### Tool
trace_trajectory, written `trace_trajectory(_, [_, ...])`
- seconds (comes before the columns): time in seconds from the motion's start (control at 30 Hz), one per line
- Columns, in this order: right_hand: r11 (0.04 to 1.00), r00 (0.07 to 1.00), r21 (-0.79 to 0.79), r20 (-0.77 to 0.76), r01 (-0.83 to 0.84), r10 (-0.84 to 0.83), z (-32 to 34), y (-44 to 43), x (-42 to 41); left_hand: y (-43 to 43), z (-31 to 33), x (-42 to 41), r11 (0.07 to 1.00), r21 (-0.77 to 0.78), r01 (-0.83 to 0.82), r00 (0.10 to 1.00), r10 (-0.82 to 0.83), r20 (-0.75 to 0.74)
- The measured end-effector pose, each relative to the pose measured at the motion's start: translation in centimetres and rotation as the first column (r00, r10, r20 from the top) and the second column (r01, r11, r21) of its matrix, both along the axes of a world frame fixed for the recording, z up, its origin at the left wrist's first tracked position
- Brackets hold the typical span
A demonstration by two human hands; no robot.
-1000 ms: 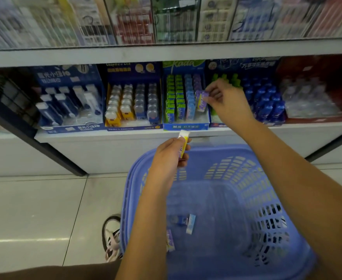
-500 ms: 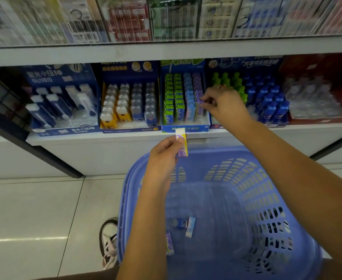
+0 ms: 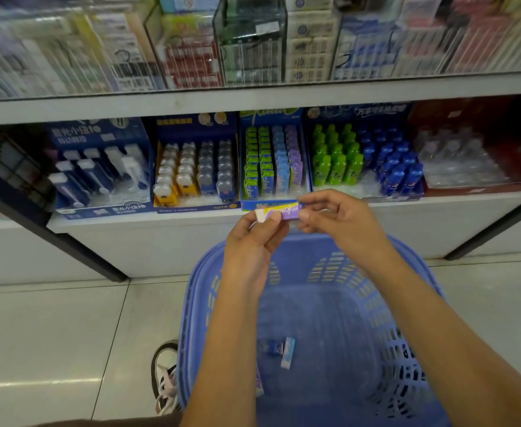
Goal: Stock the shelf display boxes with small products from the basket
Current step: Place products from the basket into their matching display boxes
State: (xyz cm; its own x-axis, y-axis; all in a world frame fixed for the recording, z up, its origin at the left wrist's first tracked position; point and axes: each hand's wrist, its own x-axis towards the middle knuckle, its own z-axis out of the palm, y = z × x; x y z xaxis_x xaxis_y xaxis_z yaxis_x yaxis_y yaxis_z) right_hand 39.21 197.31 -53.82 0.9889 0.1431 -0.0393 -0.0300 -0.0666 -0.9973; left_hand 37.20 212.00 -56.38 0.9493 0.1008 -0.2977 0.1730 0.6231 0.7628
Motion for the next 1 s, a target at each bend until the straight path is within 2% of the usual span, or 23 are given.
trace_trajectory(0.1, [0.989, 0.991, 0.056, -0.012, 0.134, -0.133, -0.2, 0.8, 0.1, -1.0, 0.2, 0.0, 1.000, 0.009, 0.024, 0.999, -0.024, 0.033])
trace_trajectory(0.13, [0.984, 0.986, 0.069, 0.008, 0.166, -0.167, -0.2, 0.8, 0.3, -1.2, 0.2, 0.0, 0.996, 0.081, 0.023, 0.999, -0.026, 0.041])
trace_trajectory(0.17, [0.976, 0.975, 0.059, 0.056, 0.209, -0.213, -0.2, 0.7, 0.6, -1.4, 0.2, 0.3, 0.971, 0.237, 0.019, 0.998, -0.033, 0.052])
trace_trajectory(0.2, [0.965, 0.956, 0.014, 0.130, 0.263, -0.262, -0.2, 0.3, 1.0, -1.5, 0.1, 0.5, 0.889, 0.457, 0.007, 0.996, -0.048, 0.078])
trace_trajectory(0.23, [0.949, 0.932, -0.056, 0.213, 0.311, -0.293, -0.1, -0.1, 1.5, -1.4, -0.1, 0.8, 0.737, 0.676, -0.019, 0.990, -0.080, 0.116])
trace_trajectory(0.27, [0.930, 0.911, -0.125, 0.284, 0.345, -0.300, 0.1, -0.5, 2.1, -1.3, -0.2, 1.2, 0.541, 0.839, -0.052, 0.980, -0.134, 0.147])
trace_trajectory(0.3, [0.912, 0.896, -0.187, 0.336, 0.364, -0.289, 0.3, -0.8, 2.7, -1.2, -0.4, 1.5, 0.361, 0.929, -0.076, 0.967, -0.201, 0.157])
trace_trajectory(0.33, [0.894, 0.889, -0.250, 0.374, 0.371, -0.264, 0.4, -1.0, 3.5, -1.0, -0.6, 1.8, 0.226, 0.971, -0.083, 0.954, -0.265, 0.143])
trace_trajectory(0.37, [0.875, 0.887, -0.316, 0.404, 0.366, -0.225, 0.5, -1.0, 4.2, -0.9, -0.9, 2.1, 0.130, 0.989, -0.073, 0.943, -0.314, 0.110])
trace_trajectory(0.47, [0.821, 0.898, -0.483, 0.434, 0.306, -0.079, 0.5, -0.5, 6.2, -0.6, -1.6, 2.5, -0.029, 0.998, -0.052, 0.928, -0.372, 0.038])
trace_trajectory(0.53, [0.784, 0.897, -0.556, 0.441, 0.276, -0.003, 0.7, -0.2, 7.0, -0.5, -1.9, 2.6, -0.055, 0.996, -0.066, 0.927, -0.373, 0.041])
trace_trajectory(0.77, [0.668, 0.883, -0.726, 0.411, 0.164, 0.229, 1.0, 0.2, 8.8, -0.4, -2.1, 2.8, -0.051, 0.995, -0.081, 0.925, -0.376, 0.056])
trace_trajectory(1.0, [0.616, 0.915, -0.773, 0.346, 0.152, 0.209, 0.4, 0.6, 9.2, -0.3, -2.1, 2.7, -0.035, 0.997, -0.072, 0.919, -0.391, 0.052])
